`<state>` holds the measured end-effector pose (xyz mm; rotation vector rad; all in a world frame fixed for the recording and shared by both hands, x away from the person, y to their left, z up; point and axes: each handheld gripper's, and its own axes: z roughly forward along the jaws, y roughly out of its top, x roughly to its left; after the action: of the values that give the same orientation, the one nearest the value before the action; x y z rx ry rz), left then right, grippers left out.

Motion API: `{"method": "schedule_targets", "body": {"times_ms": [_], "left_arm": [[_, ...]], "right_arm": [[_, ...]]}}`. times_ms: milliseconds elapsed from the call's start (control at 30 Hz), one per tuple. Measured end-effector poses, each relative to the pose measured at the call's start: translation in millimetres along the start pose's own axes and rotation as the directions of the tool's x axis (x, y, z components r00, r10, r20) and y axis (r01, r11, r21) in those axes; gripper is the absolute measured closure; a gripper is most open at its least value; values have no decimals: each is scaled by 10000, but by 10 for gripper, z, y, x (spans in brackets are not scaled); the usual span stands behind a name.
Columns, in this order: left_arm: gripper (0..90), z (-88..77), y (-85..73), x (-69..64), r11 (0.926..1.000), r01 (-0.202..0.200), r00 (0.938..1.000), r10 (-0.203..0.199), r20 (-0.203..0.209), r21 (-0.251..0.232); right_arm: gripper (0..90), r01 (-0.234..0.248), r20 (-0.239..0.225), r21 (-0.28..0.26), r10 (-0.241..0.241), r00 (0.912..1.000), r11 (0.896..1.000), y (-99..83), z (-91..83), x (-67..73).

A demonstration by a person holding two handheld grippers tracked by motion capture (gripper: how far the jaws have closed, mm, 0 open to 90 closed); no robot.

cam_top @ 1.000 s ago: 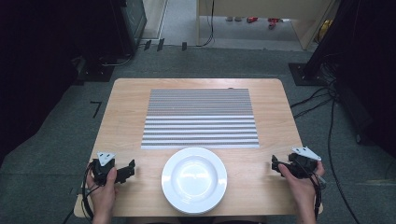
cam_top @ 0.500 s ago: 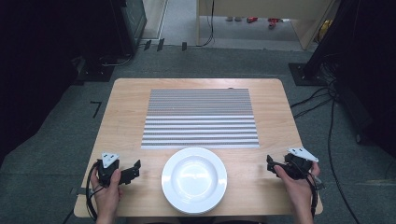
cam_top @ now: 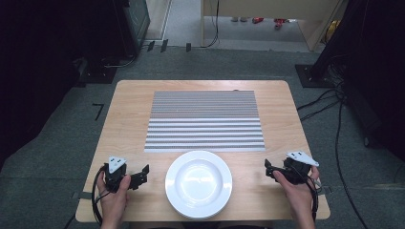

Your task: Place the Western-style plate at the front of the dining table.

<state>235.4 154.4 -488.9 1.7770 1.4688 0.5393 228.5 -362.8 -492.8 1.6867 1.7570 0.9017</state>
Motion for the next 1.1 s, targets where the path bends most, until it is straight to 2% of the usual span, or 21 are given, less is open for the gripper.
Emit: {"method": "schedule_targets", "body": {"times_ms": [100, 267, 433, 600, 667, 767, 1100], "left_arm": [[79, -4, 5, -46, 10000, -74, 9998, 74, 174, -29], [79, -10, 4, -118, 9999, -114, 9990, 118, 435, -83], [79, -8, 0, -188, 9998, -176, 9975, 183, 687, -115], [79, -7, -6, -240, 9993, -305, 9935, 326, 1088, -210], [79, -6, -8, -255, 9994, -277, 9921, 301, 1222, -210], [79, -2, -15, -278, 9994, -303, 9908, 325, 1312, -186], [79, -8, -31, -391, 9986, -464, 9843, 501, 1690, -254]], "right_arm": [[0, 50, -120, -45, -51, 9999, 10000, 4, -2, 53], [0, -246, -487, -309, 231, 9985, 9992, 28, -28, 119], [0, -285, -669, -367, 260, 9974, 9989, 35, -32, 184], [8, -260, -720, -358, 234, 9971, 9990, 39, -31, 254], [74, -254, -640, -420, 227, 9977, 9988, 38, -36, 287], [133, -538, -334, -428, 524, 9981, 9976, 43, -45, 328], [135, -477, -707, -585, 435, 9965, 9971, 39, -62, 428]]}}
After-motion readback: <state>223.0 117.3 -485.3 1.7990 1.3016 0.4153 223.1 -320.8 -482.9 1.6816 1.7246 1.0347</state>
